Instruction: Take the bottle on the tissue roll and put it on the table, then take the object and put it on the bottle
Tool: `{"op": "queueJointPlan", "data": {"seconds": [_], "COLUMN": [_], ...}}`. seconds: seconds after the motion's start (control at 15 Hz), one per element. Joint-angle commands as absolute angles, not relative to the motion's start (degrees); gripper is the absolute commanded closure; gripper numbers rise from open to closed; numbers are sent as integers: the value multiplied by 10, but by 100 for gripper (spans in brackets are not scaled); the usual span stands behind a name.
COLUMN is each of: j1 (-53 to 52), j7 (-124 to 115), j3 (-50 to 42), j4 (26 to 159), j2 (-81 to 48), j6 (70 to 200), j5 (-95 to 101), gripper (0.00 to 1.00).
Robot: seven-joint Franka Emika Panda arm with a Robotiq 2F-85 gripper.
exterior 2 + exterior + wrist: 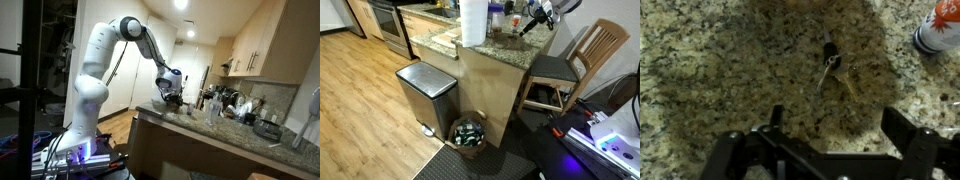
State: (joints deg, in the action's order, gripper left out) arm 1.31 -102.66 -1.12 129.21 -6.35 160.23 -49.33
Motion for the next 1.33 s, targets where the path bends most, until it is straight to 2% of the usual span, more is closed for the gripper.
{"op": "queueJointPlan", "data": {"seconds": [0.0, 0.13, 0.6, 0.8, 0.87, 1.27], "j1": [10, 10, 47, 40, 28, 32], "j7": [-1027, -1029, -821, -822, -843, -844], "j3": [-14, -14, 1, -18, -21, -25], "j4": [1285, 1285, 1160, 1139, 1163, 1150], "j2": [-71, -72, -170, -208, -178, -209], "j6": [1602, 1602, 1509, 1499, 1514, 1493], "j5": [-491, -491, -696, -693, -681, -676], "gripper": [0, 0, 0, 0, 0, 0]}}
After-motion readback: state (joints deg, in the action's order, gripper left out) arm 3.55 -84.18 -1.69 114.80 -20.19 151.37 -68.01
